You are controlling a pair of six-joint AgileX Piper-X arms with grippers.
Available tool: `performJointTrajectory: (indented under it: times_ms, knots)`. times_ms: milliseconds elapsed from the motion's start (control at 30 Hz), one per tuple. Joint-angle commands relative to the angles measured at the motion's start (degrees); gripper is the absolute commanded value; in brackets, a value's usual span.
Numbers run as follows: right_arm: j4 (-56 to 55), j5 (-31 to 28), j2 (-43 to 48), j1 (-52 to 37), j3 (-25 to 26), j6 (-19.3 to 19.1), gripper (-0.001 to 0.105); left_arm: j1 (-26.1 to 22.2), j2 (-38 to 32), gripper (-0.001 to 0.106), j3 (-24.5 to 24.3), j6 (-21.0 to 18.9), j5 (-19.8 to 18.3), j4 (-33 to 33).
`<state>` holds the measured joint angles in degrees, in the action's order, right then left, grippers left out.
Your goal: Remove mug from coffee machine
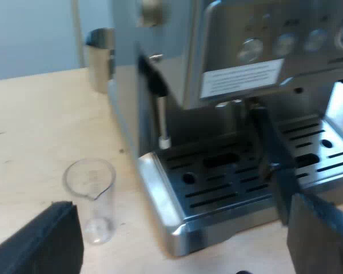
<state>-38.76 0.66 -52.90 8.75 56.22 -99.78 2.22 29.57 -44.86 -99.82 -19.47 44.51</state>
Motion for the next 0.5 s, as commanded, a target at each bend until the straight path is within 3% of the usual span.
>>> performJointTrajectory:
  times_ms: [33,167,300,500]
  knots:
    - [-3.6,2.6,2.2,-5.6,0.7,-0.6,0.062,-0.9,-2.3,0.087,-0.4,1.5,0.7,1.8]
    - [-3.9,2.6,5.4,-8.7,0.2,-1.3,0.062,-0.9,-4.6,0.087,-0.4,1.5,0.4,1.9]
    - [-3.9,2.6,10.1,-9.3,0.2,-4.9,0.062,-0.9,-7.3,0.087,-0.4,1.5,0.4,1.9]
    - [-3.9,2.6,17.7,-9.3,0.2,-5.0,0.062,-0.9,-10.3,0.087,-0.4,1.5,-1.9,1.9]
